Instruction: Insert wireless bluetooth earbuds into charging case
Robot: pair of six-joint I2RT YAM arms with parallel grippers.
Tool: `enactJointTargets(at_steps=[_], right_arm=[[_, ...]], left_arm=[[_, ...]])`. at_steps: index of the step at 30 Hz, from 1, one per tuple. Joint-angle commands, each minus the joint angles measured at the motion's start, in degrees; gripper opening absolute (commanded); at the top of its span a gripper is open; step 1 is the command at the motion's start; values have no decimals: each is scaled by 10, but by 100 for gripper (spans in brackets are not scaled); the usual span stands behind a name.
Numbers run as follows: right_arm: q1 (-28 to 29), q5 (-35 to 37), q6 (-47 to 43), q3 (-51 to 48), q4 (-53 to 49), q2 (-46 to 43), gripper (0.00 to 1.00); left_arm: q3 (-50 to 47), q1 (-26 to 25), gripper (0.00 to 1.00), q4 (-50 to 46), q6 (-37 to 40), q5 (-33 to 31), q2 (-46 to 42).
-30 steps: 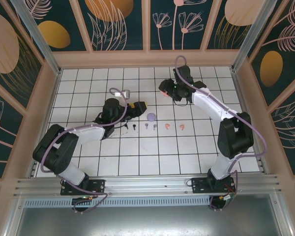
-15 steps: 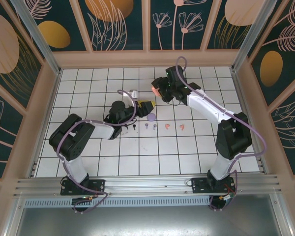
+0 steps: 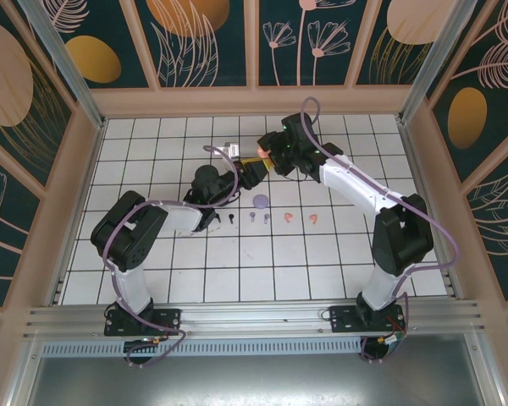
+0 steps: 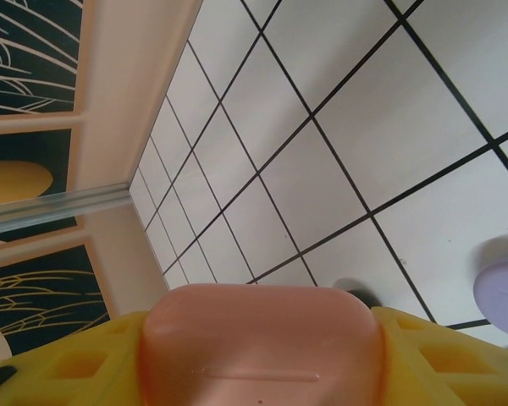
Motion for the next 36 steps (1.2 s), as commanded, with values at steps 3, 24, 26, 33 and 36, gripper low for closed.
enactJointTargets(at_steps=[3,24,26,33,36], right_arm=[[13,4,10,-5,22,-34,42],[15,11,9,-22,21,-50,42],[15,9,9,-25,23,-51,42],[15,3,12,-27,32,-49,42],[15,2,12,-27,32,-51,42]], left_arm=[[25,-1,51,10,17,-9,15],[29,0,43,2,43,-32,-6],[29,1,43,3,45,-36,-9],[39,1,30,0,45,-31,-3],[38,1,25,6,41,-28,0]])
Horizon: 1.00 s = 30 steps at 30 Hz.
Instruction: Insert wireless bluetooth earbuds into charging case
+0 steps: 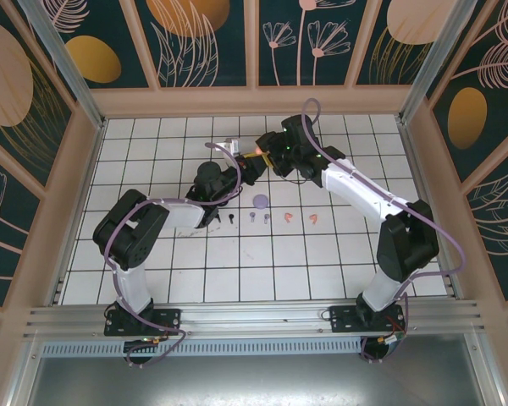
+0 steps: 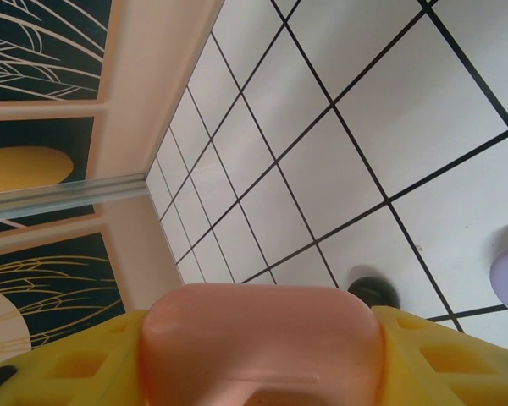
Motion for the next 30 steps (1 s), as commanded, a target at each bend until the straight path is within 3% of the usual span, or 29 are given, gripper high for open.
enactJointTargets(at_steps=[1,10,15,18,23,27,30], right_arm=[[4,-7,10,-7,19,-21,42],[4,-11,14,-12,29,-28,44],[-11,-9,0,-4,45,-39,80],[-37,-3,-29,-11,49,-68,85],[-74,-25,-151,-81,77,-137,90],[-110,-106,-295,-189,167,-197,91],[-123,-156,-410,-256,215,-240,89]], left_arm=[[13,2,24,14,3,2,-8],[18,2,0,19,-5,12,-8],[15,2,0,24,-24,21,-10],[15,5,0,8,-29,41,-15],[-4,41,0,14,-63,131,-22],[-13,82,0,9,-78,219,-30],[0,91,0,-50,-47,276,-44]])
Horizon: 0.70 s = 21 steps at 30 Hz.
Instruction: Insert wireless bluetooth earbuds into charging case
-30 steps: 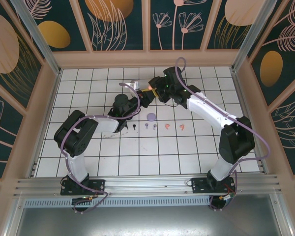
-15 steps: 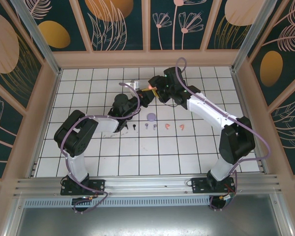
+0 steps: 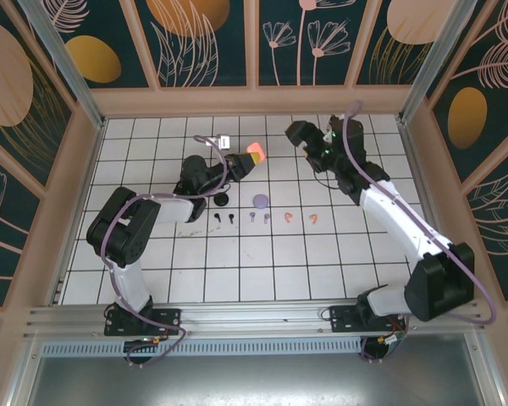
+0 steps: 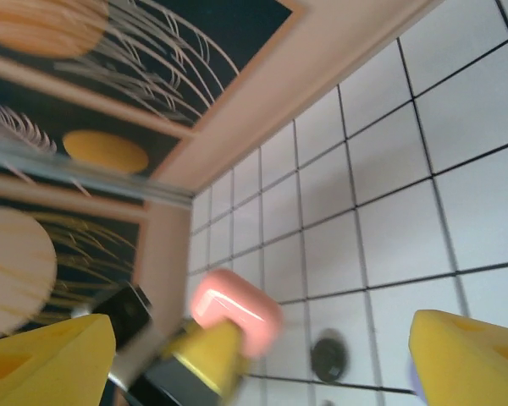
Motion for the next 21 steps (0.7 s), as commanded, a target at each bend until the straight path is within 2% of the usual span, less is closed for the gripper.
enactJointTargets(at_steps=[1,4,8,21], right_arm=[[-9,-90,-192,-68,82,-35,89],[-12,-152,-251,-94,109,-33,88],[-10,-207,-264,-82,133,8,83],[32,-199,-272,-12,120,90,77]], left_arm=[[16,4,0,-66,32,110,-39],[35,4,0,-134,68,152,-49],[41,4,0,-169,85,180,-61],[44,3,0,-192,98,192,-82]])
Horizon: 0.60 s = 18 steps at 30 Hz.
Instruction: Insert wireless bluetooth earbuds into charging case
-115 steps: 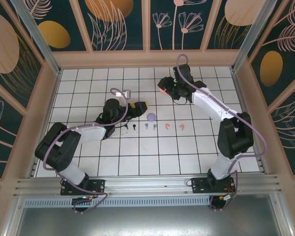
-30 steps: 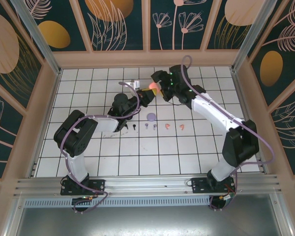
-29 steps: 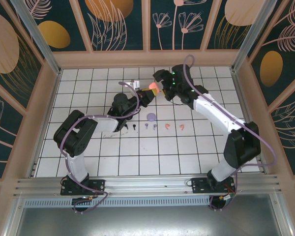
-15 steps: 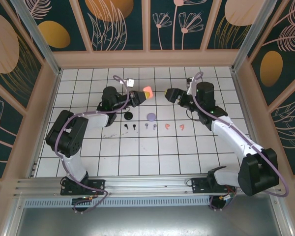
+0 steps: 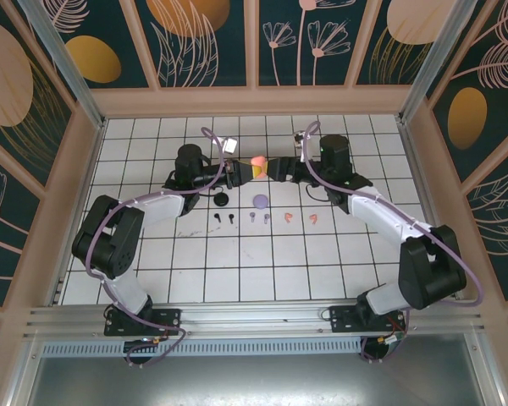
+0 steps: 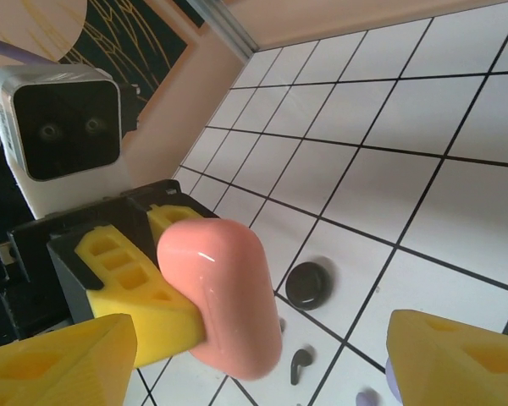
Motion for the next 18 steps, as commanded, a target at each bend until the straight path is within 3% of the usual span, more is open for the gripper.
enactJointTargets(at_steps=[1,12,18], right_arm=[[4,-8,-13,24,23,12,77],[3,7,-10,11,30,46,68],[-31,21,26,-22,58,61,63]], left_arm=[[16,-2,0,-3,14,18,-16],[40,-12,0,-7,15,18,-35],[37,-19,0,-10,19,20,-55]])
